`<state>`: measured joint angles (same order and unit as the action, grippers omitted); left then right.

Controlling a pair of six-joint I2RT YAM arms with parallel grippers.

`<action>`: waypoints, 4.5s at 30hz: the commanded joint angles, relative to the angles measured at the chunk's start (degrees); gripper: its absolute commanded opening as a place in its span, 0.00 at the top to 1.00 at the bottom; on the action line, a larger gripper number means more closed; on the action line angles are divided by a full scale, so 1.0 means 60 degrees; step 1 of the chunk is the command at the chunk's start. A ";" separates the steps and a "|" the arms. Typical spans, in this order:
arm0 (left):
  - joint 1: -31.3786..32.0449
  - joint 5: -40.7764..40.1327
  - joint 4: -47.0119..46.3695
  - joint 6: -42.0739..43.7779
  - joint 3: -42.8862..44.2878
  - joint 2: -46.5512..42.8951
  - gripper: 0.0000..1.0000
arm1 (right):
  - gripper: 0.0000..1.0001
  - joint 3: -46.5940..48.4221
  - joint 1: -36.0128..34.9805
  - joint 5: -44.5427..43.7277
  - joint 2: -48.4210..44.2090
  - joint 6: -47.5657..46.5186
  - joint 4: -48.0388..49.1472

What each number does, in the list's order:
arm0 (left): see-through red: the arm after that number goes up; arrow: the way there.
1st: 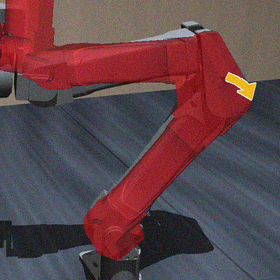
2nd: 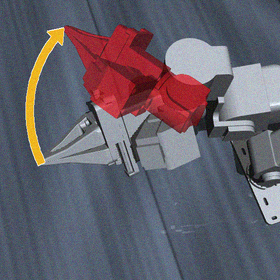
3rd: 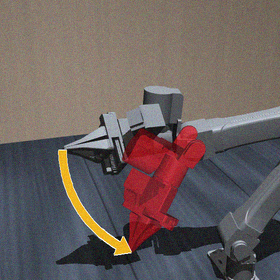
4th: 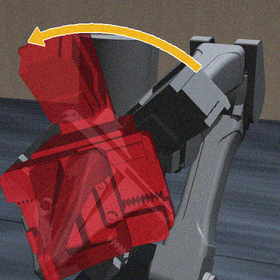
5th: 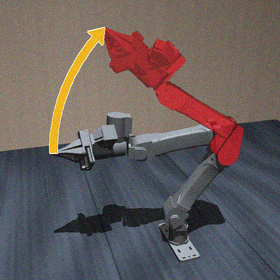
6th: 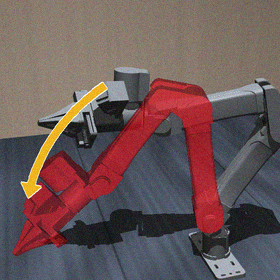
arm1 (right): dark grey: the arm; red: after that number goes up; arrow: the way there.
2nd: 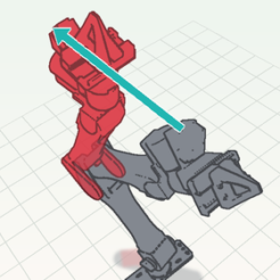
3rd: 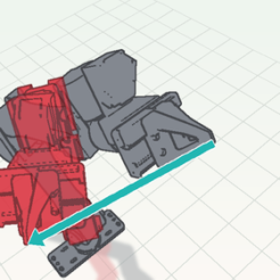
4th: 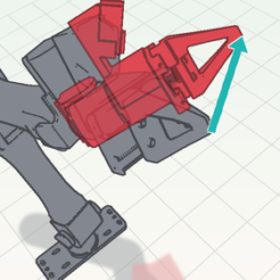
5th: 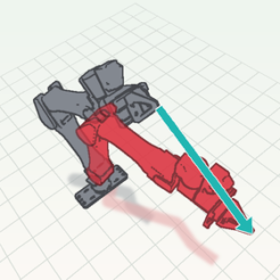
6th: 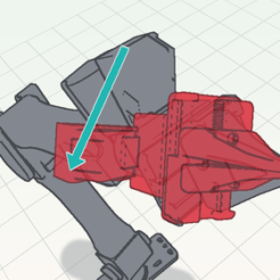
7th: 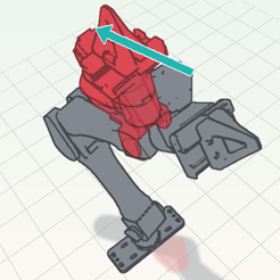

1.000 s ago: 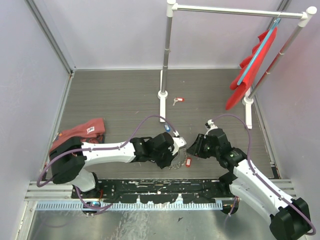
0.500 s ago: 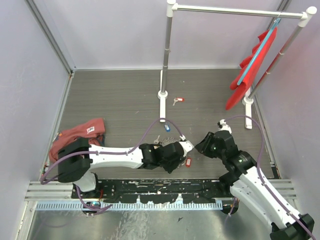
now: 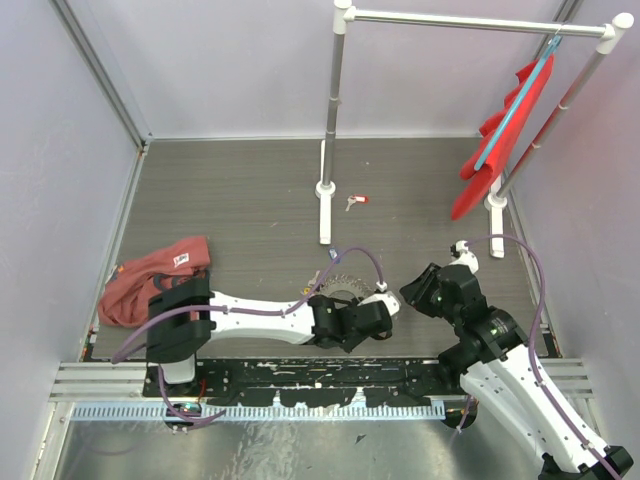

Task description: Put the keys on the keyring

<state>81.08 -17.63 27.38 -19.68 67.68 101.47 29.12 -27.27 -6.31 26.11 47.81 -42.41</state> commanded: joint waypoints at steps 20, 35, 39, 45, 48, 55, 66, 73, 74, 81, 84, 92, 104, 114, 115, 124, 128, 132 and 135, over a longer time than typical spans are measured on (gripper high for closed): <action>0.0432 -0.1066 0.1196 -0.0189 0.1163 0.1172 0.63 | 0.63 0.0329 0.0017 0.0022 -0.0222 -0.0040 -0.0021; 0.0425 -0.0994 0.1022 -0.0032 0.1133 0.1373 0.67 | 0.62 0.0313 0.0018 0.0084 -0.0177 -0.0088 0.0007; 0.0432 -0.0968 0.0963 0.0017 0.1131 0.1386 0.71 | 0.62 0.0294 0.0022 0.0084 -0.0174 -0.0092 0.0023; 0.0432 -0.0971 0.0958 0.0086 0.1134 0.1360 0.87 | 0.61 0.0300 0.0016 0.0084 -0.0158 -0.0106 0.0023; 0.0426 -0.0999 0.0988 0.0132 0.1137 0.1282 0.91 | 0.61 0.0313 0.0018 0.0084 -0.0147 -0.0124 0.0023; 0.0427 -0.1115 0.1056 0.0305 0.0927 0.0586 0.98 | 0.61 0.0324 0.0018 0.0040 -0.0274 -0.0178 0.0083; 0.0324 -0.0472 0.0447 0.1024 -0.0197 -0.1632 1.00 | 0.58 0.0413 0.0025 0.0430 -0.0484 -0.1002 0.0766; -0.0396 0.1501 -0.0154 0.1604 -0.1126 -0.3670 1.00 | 0.55 0.0358 0.0013 0.1744 -0.1043 -0.2233 0.2494; -0.0572 0.1810 -0.0188 0.1677 -0.1247 -0.3999 1.00 | 0.54 0.0366 0.0010 0.1886 -0.1087 -0.2418 0.2765; -0.1949 0.3874 0.0115 0.2177 -0.1665 -0.5861 1.00 | 0.51 0.0255 0.0017 0.2966 -0.1105 -0.3710 0.4531; -0.2416 0.4457 0.0514 0.2409 -0.1568 -0.6167 1.00 | 0.51 0.0481 0.0018 0.4465 -0.0811 -0.4606 0.4917; -0.2921 0.6092 0.1198 0.3061 -0.1093 -0.6521 1.00 | 0.51 0.1350 0.0018 0.7857 0.0395 -0.7290 0.4889; -0.3407 0.6647 0.1297 0.3384 -0.1040 -0.6568 1.00 | 0.67 0.0783 -0.1174 0.8645 0.1625 -0.7436 0.6700; -0.3589 0.7210 0.1274 0.3508 -0.1088 -0.6698 1.00 | 0.67 0.1071 -0.3267 0.7654 0.2509 -0.8630 0.6774; -0.3582 0.7302 0.1279 0.3545 -0.1076 -0.6709 1.00 | 0.66 0.1057 -0.3264 0.7796 0.2549 -0.8740 0.6862; -0.3595 0.8049 0.1213 0.3654 -0.0935 -0.6621 1.00 | 0.66 0.1092 -0.3488 0.8765 0.3600 -0.9107 0.7645; -0.3589 0.8038 0.1236 0.3683 -0.0884 -0.6557 1.00 | 0.66 0.1145 -0.3610 0.8877 0.3767 -0.9086 0.7769; -0.3592 0.8035 0.1257 0.3719 -0.0866 -0.6498 1.00 | 0.66 0.1146 -0.3672 0.9037 0.3805 -0.9055 0.7839; -0.3595 0.8036 0.1243 0.3736 -0.0858 -0.6434 1.00 | 0.66 0.1140 -0.3695 0.9092 0.3822 -0.9033 0.7899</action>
<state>59.72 28.86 36.32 2.02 60.01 62.87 33.76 -48.97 46.26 49.17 -5.93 0.56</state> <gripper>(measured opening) 0.045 0.344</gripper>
